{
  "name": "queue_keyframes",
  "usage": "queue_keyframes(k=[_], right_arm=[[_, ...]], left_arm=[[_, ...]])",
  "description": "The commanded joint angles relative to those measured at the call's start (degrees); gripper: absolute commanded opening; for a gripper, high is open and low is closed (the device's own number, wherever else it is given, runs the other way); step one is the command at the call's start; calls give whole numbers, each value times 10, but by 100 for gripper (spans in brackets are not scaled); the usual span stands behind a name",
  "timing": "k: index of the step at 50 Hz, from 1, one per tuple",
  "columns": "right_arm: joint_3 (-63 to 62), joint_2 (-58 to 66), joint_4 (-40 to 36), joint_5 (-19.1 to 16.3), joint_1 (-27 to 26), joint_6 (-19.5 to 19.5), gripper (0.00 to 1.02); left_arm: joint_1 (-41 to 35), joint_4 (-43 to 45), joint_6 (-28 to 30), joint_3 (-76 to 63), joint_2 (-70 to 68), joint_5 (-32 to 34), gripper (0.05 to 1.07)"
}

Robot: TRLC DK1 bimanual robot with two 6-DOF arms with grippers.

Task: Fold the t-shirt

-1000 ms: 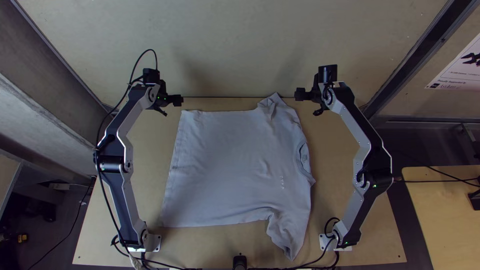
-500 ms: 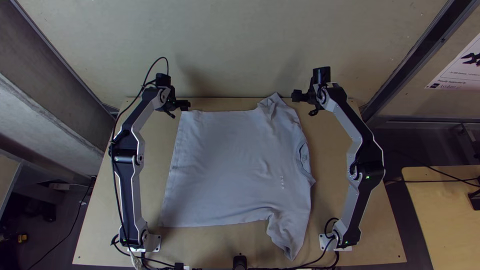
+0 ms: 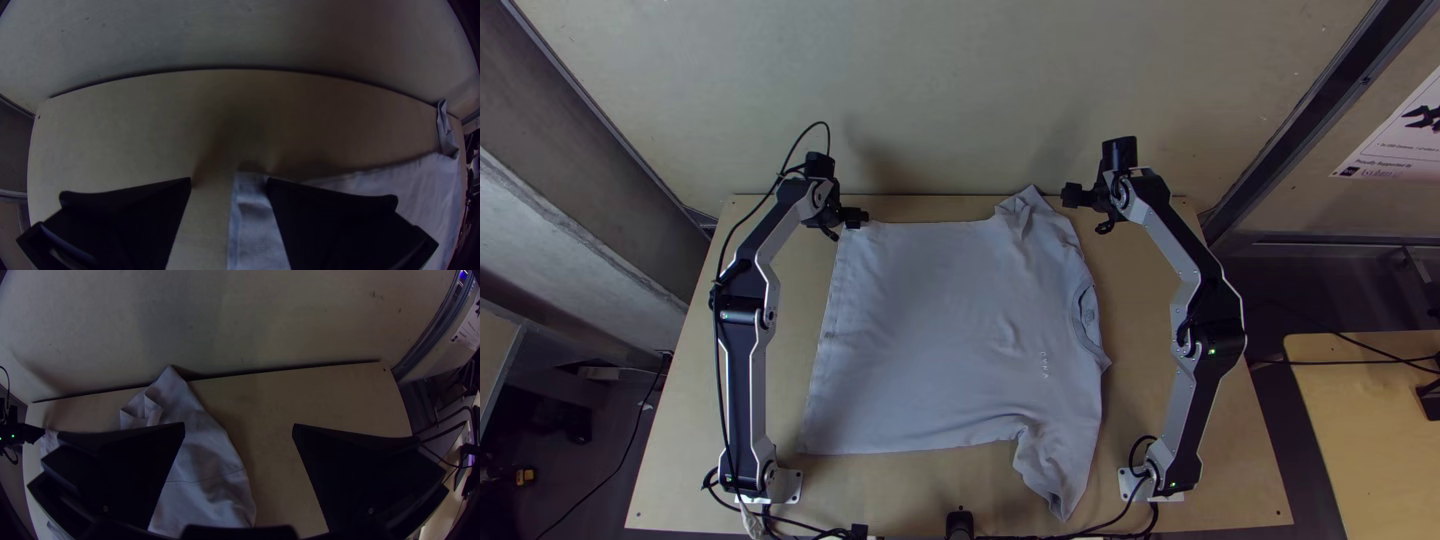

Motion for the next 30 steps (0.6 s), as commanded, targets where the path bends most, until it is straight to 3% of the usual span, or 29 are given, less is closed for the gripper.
queue_keyframes(k=[1,5,10,15,21,30], right_arm=[[26,25,-11,-4,-6,22,98],[44,37,-15,-4,-7,22,98],[67,53,-22,-4,-9,21,98],[111,85,-55,-4,-11,21,98],[220,152,-148,-7,-10,18,98],[229,185,-150,-32,-3,19,92]], left_arm=[[-17,-26,5,-3,17,-3,52],[-22,-28,4,-9,15,-3,51],[-23,-21,-9,-11,11,-3,7],[-22,-10,-11,-11,3,2,8],[-21,-8,-11,-10,-6,2,8],[-17,-9,-14,-11,-24,2,8]])
